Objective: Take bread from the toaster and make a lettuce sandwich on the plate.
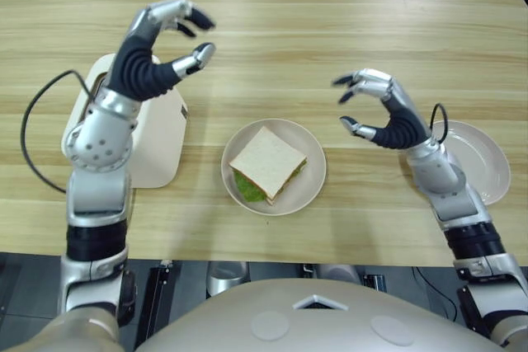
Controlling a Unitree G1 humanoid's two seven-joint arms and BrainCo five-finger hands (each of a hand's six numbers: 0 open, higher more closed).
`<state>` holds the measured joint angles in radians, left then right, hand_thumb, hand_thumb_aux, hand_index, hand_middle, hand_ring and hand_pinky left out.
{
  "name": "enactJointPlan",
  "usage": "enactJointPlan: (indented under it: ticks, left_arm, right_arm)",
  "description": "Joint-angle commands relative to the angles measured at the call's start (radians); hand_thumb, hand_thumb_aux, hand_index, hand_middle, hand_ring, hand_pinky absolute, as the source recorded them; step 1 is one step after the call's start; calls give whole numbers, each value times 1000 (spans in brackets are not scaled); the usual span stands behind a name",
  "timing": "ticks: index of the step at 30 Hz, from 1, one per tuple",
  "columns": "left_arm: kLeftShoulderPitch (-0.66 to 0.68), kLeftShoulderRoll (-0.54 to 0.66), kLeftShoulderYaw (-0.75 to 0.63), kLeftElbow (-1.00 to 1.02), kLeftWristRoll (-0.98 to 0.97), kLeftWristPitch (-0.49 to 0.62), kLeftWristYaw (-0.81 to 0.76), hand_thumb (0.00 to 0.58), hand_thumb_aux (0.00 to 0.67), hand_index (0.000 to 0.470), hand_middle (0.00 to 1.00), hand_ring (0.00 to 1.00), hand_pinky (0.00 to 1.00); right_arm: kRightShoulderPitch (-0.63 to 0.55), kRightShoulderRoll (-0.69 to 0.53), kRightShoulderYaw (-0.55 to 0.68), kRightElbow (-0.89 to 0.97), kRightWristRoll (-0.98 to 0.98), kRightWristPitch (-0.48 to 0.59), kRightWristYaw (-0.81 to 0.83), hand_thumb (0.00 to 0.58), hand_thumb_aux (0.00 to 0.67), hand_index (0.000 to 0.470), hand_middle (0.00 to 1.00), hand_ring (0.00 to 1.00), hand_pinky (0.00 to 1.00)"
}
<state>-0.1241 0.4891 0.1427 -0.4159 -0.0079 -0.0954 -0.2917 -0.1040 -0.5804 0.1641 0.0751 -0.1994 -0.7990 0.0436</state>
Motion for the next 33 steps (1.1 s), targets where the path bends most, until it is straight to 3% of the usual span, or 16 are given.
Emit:
enactJointPlan:
  ticks: [1, 3, 7, 13, 22, 33]
  left_arm:
    - [156, 52, 43, -136, -164, 52, -138, 580, 670, 460, 1000, 1000, 1000]
    - [275, 99, 39, -185, -212, 42, -232, 580, 670, 460, 1000, 1000, 1000]
    - [484, 191, -26, -194, -214, 25, -385, 580, 670, 460, 1000, 1000, 1000]
    - [606, 220, -258, -81, -22, -33, -460, 580, 670, 460, 1000, 1000, 1000]
    - [409, 181, -466, 290, 363, -229, -325, 580, 670, 460, 1000, 1000, 1000]
    - [128, 107, -554, 642, 552, -339, -182, 580, 670, 460, 1000, 1000, 1000]
  right_arm:
    - [107, -57, 112, -107, 181, 31, 212, 580, 670, 460, 1000, 1000, 1000]
    - [165, -89, 162, -152, 283, 73, 316, 580, 670, 460, 1000, 1000, 1000]
    - [239, -124, 226, -146, 270, 124, 454, 580, 670, 460, 1000, 1000, 1000]
    - [251, -93, 260, -46, -55, 142, 434, 580, 670, 460, 1000, 1000, 1000]
    - [182, 53, 336, 117, -414, 203, 272, 580, 670, 460, 1000, 1000, 1000]
    - [107, 109, 339, 158, -495, 284, 199, 580, 670, 460, 1000, 1000, 1000]
